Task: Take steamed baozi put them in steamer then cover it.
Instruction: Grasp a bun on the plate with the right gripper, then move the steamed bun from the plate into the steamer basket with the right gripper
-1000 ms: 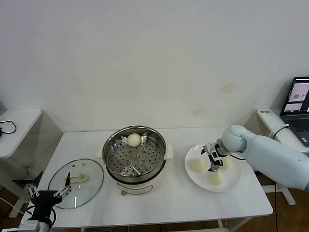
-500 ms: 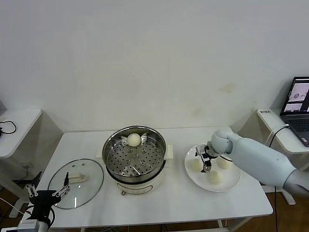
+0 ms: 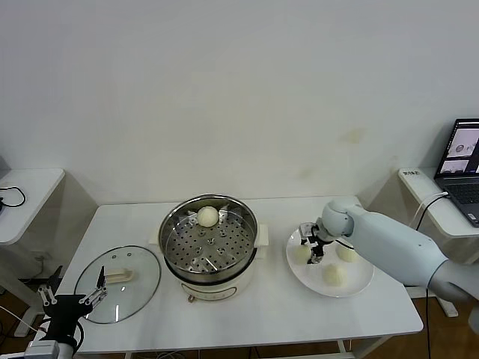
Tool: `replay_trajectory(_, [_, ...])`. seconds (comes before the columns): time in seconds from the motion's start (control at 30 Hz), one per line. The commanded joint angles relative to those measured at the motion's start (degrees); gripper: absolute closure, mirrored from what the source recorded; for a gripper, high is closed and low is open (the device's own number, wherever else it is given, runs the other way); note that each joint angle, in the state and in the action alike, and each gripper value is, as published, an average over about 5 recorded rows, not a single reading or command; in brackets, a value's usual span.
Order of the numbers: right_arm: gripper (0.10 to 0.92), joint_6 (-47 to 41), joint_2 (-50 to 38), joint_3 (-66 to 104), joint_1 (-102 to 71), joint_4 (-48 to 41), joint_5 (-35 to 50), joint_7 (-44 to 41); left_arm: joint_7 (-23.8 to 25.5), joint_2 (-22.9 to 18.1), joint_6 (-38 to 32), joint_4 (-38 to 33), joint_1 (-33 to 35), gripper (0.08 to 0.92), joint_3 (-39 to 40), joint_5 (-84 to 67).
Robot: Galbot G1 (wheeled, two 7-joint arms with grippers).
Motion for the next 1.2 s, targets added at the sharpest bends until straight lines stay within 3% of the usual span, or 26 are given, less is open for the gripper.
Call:
replay_trajectory(0.03, [0.452, -0.2, 0.0, -0.1, 0.7, 0.1, 0.5, -1.1, 0.0, 0.1, 0.0, 0.0, 0.1, 0.177, -0.1, -0.1])
replay_trajectory(0.37, [0.449, -2.0, -5.5, -4.0, 11.9, 6.8, 7.0, -2.8, 0.0, 0.0, 0.0, 0.1, -0.2, 0.177, 0.0, -0.2])
replay_trajectory(0.67, [0.440, -5.5, -7.1, -13.9, 30.5, 13.3, 19.0, -2.3, 0.0, 0.2, 0.1, 0.2, -0.6, 0.177, 0.2, -0.3])
replay_trajectory(0.93, [0.432, -11.3, -0.7, -18.9, 40.6, 16.7, 30.8, 0.8, -0.1, 0.5, 0.0, 0.0, -0.8, 0.177, 0.2, -0.4])
replay_trajectory(1.2, [0.431, -17.3, 14.3, -18.4, 38.3, 13.1, 38.6, 6.2, -0.4, 0.1, 0.0, -0.6, -0.4, 0.177, -0.1, 0.0])
